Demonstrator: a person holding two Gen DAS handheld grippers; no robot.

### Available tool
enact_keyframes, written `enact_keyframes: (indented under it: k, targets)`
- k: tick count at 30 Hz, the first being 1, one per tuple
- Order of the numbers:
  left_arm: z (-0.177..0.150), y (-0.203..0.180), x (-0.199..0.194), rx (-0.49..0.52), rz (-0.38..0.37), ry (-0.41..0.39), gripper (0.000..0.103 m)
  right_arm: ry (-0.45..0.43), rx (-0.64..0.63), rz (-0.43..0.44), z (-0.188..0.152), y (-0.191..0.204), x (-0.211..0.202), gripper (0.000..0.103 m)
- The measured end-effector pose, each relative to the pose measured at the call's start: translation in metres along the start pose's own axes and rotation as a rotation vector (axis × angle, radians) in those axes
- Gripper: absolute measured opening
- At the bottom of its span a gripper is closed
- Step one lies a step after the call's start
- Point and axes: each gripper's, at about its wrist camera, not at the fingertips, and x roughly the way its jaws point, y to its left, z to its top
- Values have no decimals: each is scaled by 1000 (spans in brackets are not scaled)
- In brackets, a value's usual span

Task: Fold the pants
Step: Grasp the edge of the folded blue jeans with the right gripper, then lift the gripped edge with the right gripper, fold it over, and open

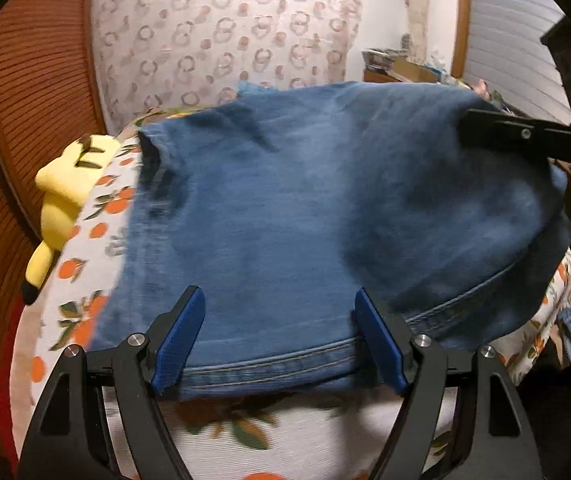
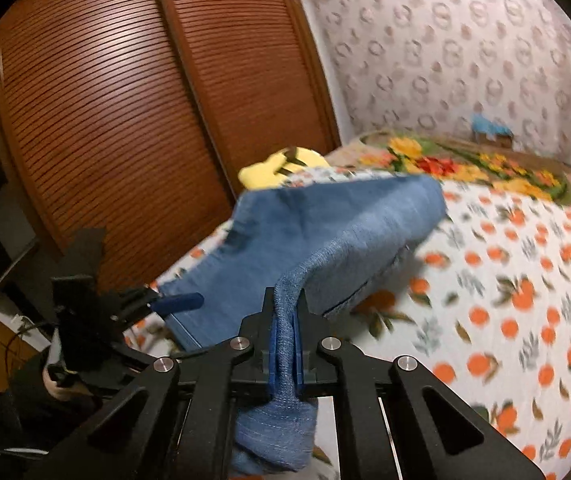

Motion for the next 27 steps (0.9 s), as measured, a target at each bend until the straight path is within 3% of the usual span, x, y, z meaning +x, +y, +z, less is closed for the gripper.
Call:
enact_keyframes:
  k: [4, 13, 27]
  targets:
    - [1, 26, -12, -70, -9, -25, 78, -12, -38, 34, 17, 15, 10, 6]
    - [-5, 68, -37, -151, 90, -64, 78, 26, -89, 121, 39, 37, 67, 6]
    - [-20, 115, -64, -239, 180, -97, 78, 201, -163, 264, 44, 70, 162, 6]
